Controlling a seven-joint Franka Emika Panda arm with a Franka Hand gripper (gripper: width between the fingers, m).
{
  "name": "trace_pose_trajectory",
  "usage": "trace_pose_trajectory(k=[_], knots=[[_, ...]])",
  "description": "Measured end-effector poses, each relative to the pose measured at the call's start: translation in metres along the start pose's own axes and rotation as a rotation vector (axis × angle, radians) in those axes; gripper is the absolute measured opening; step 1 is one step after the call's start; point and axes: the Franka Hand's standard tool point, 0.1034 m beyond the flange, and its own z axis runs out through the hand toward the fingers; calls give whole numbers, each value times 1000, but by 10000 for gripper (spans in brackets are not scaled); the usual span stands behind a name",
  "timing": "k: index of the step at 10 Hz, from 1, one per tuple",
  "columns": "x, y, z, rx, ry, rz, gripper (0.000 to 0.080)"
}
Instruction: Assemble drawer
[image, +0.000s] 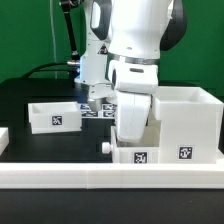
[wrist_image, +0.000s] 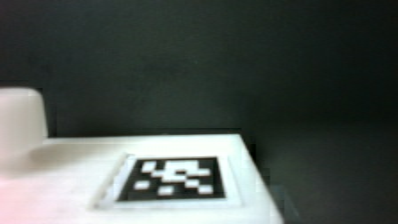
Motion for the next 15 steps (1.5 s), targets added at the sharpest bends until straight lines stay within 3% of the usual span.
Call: trace_pose_trajectory(k=[3, 4, 7, 9, 11, 13, 14, 15], knots=[[-1, 0, 0, 0, 0, 1, 42], [-1, 0, 0, 0, 0, 12, 142], [0, 3, -10, -2, -3, 49, 583], [2, 8, -23, -16, -3, 58, 629], [-1, 13, -50, -32, -8, 64, 645], [-25, 18, -66, -24, -20, 26, 649], [-37, 20, -66, -27, -18, 29, 649], [-35, 19, -64, -24, -18, 41, 649]])
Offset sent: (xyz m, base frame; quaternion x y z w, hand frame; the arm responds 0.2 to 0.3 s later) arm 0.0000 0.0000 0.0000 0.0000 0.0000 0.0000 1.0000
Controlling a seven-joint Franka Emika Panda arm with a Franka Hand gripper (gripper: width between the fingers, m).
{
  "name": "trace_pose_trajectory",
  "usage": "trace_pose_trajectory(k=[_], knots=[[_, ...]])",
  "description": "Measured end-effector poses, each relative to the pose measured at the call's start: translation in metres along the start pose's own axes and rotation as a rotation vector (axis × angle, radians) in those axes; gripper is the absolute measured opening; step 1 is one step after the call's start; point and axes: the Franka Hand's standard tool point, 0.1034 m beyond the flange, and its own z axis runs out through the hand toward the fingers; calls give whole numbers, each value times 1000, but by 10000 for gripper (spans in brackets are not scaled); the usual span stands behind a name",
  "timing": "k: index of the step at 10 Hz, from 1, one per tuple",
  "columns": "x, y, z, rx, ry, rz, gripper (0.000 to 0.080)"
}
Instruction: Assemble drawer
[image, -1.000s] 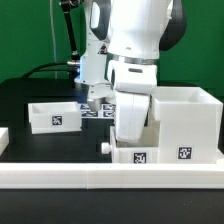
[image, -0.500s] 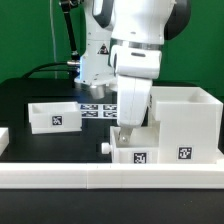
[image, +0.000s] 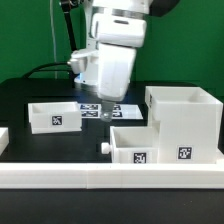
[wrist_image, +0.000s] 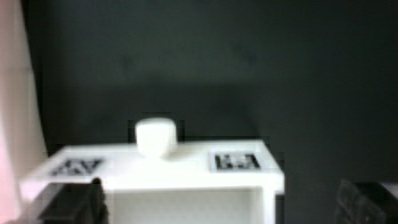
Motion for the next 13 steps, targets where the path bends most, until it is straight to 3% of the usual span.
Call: trace_pose_trajectory(k=[1, 4, 6, 8, 10, 11, 12, 13], knots=[[-4, 0, 1, 0, 15, -32, 649], [-38, 13, 17, 12, 108, -42, 649], [-50, 23, 24, 13, 165, -53, 649], [-57, 24, 31, 27, 219, -30, 649], [-39, 20, 41, 44, 232, 6, 649], [-35, 20, 47, 27, 232, 6, 649], [-38, 21, 46, 28, 232, 10, 649], [-40, 24, 47, -1, 226, 15, 649]])
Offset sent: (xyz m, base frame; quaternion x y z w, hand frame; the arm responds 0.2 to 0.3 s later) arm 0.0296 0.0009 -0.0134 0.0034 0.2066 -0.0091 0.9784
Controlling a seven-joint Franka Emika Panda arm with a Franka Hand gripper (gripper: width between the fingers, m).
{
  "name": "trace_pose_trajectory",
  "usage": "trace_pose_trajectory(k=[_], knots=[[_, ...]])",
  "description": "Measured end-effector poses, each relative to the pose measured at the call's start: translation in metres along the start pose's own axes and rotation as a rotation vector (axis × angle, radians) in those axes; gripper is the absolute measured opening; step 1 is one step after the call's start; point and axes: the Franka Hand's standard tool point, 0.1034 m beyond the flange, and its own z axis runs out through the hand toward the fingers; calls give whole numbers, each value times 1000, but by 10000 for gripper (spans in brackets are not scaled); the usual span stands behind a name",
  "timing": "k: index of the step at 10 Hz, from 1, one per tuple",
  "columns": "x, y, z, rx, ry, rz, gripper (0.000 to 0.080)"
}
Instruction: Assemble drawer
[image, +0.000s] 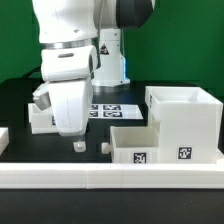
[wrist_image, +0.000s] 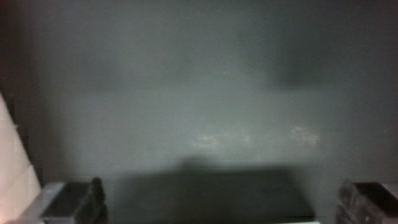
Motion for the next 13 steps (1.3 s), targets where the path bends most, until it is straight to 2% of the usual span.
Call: trace_pose_trajectory(k=[1, 2, 4, 8, 12, 13], knots=[[-2, -1, 2, -12, -3, -11, 649], [-5, -3, 5, -6, -1, -22, 649], [13, 5, 8, -8, 3, -10, 649], [36, 6, 12, 3, 8, -18, 649], [37, 1, 16, 9, 10, -12, 649], [38, -3, 21, 13, 11, -10, 649]])
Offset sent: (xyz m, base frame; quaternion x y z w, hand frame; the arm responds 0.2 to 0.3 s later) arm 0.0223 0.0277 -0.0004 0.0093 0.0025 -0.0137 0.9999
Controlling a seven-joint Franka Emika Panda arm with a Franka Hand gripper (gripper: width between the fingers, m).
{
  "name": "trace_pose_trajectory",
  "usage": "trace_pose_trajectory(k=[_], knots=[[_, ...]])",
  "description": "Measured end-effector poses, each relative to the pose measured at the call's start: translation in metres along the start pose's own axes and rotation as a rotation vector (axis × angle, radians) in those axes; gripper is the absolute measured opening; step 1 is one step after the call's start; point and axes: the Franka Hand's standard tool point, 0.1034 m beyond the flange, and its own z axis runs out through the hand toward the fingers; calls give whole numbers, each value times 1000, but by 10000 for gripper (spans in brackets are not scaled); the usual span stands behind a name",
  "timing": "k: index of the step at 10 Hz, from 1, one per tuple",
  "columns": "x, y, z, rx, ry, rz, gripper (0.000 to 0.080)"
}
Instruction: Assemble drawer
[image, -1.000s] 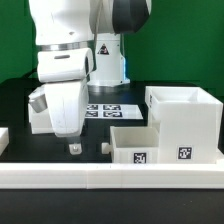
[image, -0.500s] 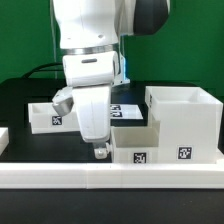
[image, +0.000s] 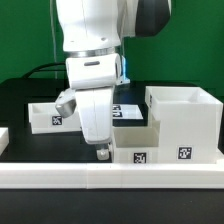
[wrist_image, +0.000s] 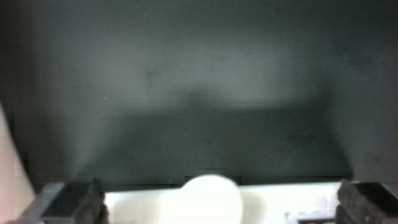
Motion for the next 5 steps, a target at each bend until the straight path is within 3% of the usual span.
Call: trace_pose_trajectory(k=[2, 5], knots=[[11, 4, 0, 2, -1, -6, 649], [16, 5, -2, 1, -17, 18, 649]])
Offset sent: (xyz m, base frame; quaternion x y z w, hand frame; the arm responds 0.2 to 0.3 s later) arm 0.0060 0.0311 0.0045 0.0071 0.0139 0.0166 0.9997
